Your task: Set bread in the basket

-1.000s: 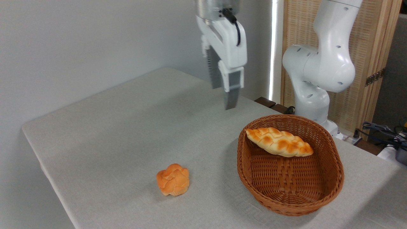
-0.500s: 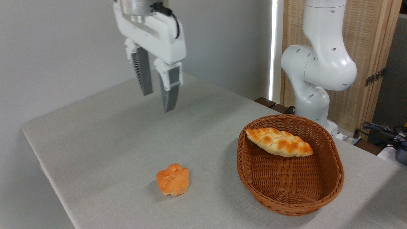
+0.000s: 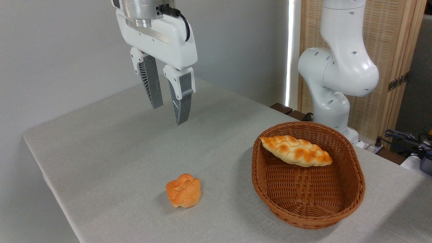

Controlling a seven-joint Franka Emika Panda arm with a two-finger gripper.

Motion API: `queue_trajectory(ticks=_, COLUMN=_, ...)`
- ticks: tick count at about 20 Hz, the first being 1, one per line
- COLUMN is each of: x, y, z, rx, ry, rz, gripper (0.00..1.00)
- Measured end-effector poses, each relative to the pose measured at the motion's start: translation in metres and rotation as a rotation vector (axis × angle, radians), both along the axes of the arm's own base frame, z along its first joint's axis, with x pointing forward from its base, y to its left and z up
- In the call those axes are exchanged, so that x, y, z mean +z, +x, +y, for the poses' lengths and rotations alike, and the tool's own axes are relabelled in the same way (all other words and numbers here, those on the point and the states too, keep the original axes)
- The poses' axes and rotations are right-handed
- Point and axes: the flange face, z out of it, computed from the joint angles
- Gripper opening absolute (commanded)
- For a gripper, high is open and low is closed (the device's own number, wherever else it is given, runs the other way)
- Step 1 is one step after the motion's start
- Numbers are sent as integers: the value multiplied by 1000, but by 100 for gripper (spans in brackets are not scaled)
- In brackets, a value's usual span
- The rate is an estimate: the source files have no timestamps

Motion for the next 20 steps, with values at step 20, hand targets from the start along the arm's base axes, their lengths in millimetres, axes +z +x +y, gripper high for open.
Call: queue_trajectory(ticks=20, x=-5, y=0, z=6, rx=0, ry=57, rz=16, gripper=100)
